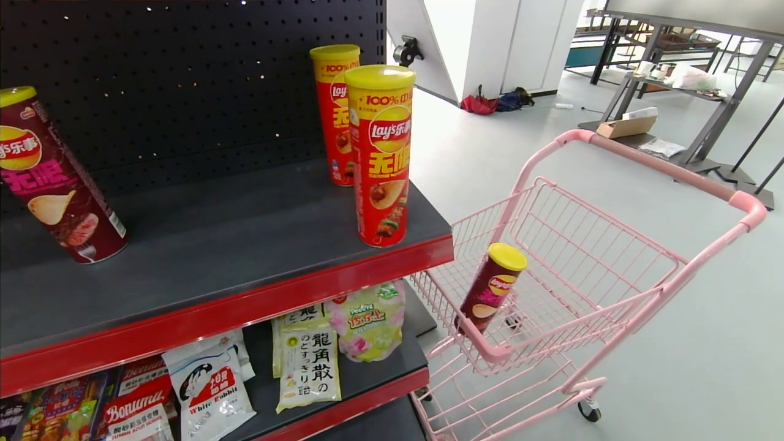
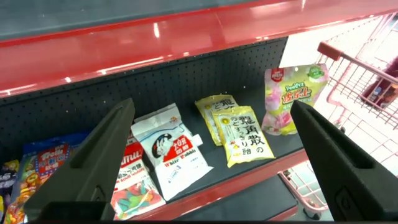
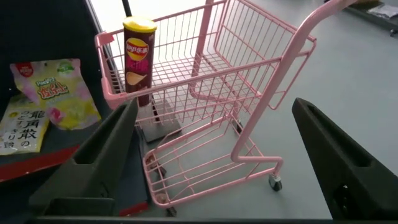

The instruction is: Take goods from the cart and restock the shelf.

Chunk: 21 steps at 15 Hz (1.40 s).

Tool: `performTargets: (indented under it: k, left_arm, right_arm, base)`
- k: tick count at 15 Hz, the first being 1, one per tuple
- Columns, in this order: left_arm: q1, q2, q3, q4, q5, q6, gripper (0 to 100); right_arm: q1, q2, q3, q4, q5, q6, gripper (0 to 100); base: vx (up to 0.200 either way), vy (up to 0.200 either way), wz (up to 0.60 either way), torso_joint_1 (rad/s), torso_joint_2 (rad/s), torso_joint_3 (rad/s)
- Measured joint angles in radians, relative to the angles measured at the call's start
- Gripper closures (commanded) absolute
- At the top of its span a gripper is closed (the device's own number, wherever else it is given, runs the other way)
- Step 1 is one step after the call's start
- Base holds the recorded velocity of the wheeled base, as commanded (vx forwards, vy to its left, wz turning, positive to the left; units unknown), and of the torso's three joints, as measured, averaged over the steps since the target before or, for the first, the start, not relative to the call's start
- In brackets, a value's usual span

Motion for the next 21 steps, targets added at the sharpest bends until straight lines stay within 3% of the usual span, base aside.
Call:
performTargets:
  k: [7, 9, 12, 14, 18, 21]
  left_arm:
    - [0.000, 0.000, 0.000, 0.000, 0.000, 0.000, 0]
    - [0.000, 0.000, 0.000, 0.000, 0.000, 0.000, 0]
    - [0.000, 0.000, 0.000, 0.000, 0.000, 0.000, 0]
    - [0.000, 0.000, 0.000, 0.000, 0.000, 0.000, 0]
    - [0.000, 0.000, 0.000, 0.000, 0.000, 0.000, 0]
    - [0.000, 0.000, 0.000, 0.000, 0.000, 0.000, 0]
  right_arm:
    - [0.002, 0.045, -0.040, -0.009, 0.000, 0.049, 0]
    - [0.010, 0.173, -0.197, -0.018, -0.002, 0.127, 0]
    - [0.032, 0.536, -0.446, -0.067, 0.003, 0.194, 0]
    - [0.054, 0.837, -0.514, -0.213, 0.008, 0.219, 0]
    - [0.137, 1.359, -0.510, -0.600, 0.015, 0.251, 0]
    - [0.226, 1.572, -0.486, -0.709, 0.018, 0.271, 0]
  base:
    - [0.000, 0.000, 0.00, -0.002, 0.01, 0.007]
    - [0.000, 0.000, 0.00, 0.000, 0.00, 0.000]
    - [0.000, 0.000, 0.00, 0.000, 0.00, 0.000]
    - [0.000, 0.000, 0.00, 0.000, 0.00, 0.000]
    - [0.000, 0.000, 0.00, 0.000, 0.00, 0.000]
    - [0.000, 0.000, 0.00, 0.000, 0.00, 0.000]
